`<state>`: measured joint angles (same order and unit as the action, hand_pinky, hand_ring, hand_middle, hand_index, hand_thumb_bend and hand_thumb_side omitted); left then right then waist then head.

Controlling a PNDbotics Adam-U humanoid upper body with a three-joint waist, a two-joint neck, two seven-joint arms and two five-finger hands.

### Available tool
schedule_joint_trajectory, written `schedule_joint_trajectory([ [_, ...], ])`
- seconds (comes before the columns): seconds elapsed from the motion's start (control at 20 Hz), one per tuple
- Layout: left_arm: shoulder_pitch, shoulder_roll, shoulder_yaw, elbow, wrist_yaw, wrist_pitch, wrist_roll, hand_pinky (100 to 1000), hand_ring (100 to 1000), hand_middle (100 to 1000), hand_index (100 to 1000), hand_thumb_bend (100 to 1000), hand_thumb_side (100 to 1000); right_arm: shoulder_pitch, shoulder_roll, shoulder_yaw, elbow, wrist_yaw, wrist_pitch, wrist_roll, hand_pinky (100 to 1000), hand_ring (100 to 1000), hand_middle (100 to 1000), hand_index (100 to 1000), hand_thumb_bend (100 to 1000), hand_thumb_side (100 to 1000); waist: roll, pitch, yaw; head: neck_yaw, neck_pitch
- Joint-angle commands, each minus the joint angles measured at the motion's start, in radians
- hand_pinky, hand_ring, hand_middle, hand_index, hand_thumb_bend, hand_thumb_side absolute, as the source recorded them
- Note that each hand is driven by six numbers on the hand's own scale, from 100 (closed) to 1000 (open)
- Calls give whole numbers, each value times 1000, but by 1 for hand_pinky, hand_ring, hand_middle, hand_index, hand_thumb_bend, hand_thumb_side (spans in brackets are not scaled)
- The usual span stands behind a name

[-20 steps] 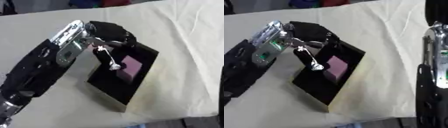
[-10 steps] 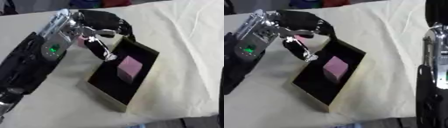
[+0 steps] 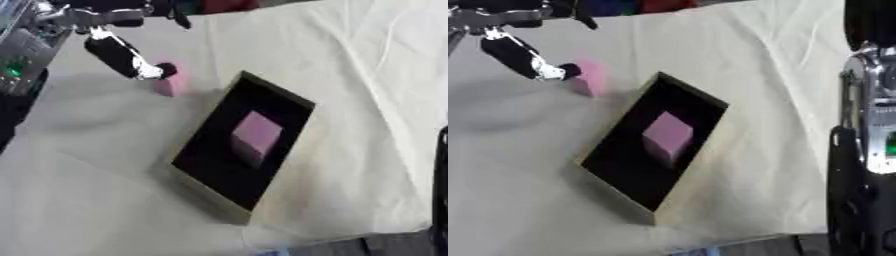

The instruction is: Pick up objects on the table and place them in the box.

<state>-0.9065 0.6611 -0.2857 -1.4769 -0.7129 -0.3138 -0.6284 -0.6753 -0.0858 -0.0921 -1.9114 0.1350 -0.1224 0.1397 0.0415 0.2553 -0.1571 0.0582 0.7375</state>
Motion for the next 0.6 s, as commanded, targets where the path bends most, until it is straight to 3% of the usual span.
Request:
schedule_joint_trajectory([
  [0.05, -25, 38, 38, 67, -52, -5, 40, 785, 831, 797, 895, 374, 550, -24, -19, -4, -6, 1, -3, -1, 857, 823, 592, 791, 100, 1000, -3, -12, -1, 2, -14],
  [0.35, -57, 34, 61, 186, -115, -59, 64, 808, 854, 837, 919, 482, 657, -41, -24, -7, 2, 1, -5, -1, 858, 824, 590, 792, 100, 1000, -4, 10, -11, 22, -38],
  [0.6, -90, 24, 70, 246, -162, -93, 87, 803, 853, 838, 922, 490, 665, -62, -30, -10, 10, 0, -7, 0, 859, 825, 589, 793, 100, 1000, -4, 37, -24, 31, -68],
])
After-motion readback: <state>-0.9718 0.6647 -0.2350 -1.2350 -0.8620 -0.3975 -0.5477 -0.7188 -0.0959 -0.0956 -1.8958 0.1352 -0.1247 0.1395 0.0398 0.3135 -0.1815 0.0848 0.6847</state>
